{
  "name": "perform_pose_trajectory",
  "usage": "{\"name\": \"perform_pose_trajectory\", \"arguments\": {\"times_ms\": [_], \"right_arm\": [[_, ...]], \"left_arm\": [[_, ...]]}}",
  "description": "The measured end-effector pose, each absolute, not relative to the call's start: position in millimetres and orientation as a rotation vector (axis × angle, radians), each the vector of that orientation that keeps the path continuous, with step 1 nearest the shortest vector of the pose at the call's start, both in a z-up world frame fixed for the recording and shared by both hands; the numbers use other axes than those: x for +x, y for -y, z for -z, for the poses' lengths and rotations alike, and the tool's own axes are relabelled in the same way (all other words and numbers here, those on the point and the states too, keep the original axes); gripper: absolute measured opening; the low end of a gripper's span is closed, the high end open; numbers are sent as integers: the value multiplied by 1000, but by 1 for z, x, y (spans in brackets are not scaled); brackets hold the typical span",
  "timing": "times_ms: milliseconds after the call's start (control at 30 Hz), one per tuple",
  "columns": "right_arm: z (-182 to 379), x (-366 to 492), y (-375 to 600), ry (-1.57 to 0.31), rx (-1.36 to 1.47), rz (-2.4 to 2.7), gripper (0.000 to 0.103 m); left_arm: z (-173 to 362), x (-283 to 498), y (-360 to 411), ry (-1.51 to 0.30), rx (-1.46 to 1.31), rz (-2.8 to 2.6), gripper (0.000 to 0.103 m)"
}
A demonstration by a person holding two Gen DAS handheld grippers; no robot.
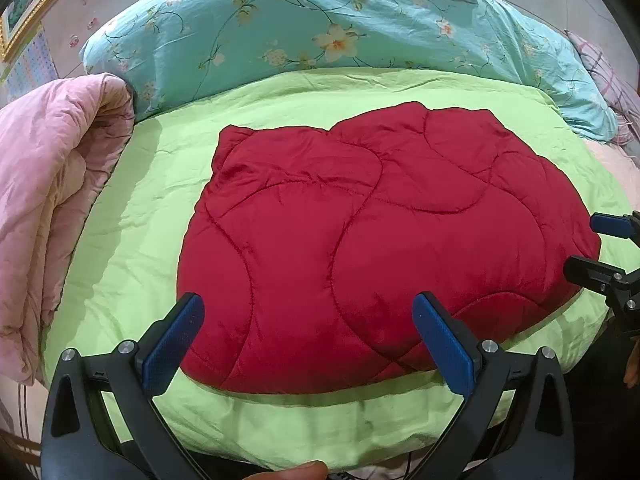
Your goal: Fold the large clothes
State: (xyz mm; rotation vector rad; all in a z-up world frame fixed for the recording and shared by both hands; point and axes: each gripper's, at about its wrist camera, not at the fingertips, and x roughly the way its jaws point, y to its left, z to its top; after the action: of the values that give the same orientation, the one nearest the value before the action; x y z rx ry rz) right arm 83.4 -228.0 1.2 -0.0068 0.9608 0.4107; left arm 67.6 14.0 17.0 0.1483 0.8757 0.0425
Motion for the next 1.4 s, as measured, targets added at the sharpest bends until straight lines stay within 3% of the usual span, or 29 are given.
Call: {"name": "perform_pose_trajectory", "arguments": {"times_ms": [1400], "right_arm": [[-5,92,226,-970,-4,-413,103]], "left_arm": [[-21,74,-11,-871,130,-7,103]]}}
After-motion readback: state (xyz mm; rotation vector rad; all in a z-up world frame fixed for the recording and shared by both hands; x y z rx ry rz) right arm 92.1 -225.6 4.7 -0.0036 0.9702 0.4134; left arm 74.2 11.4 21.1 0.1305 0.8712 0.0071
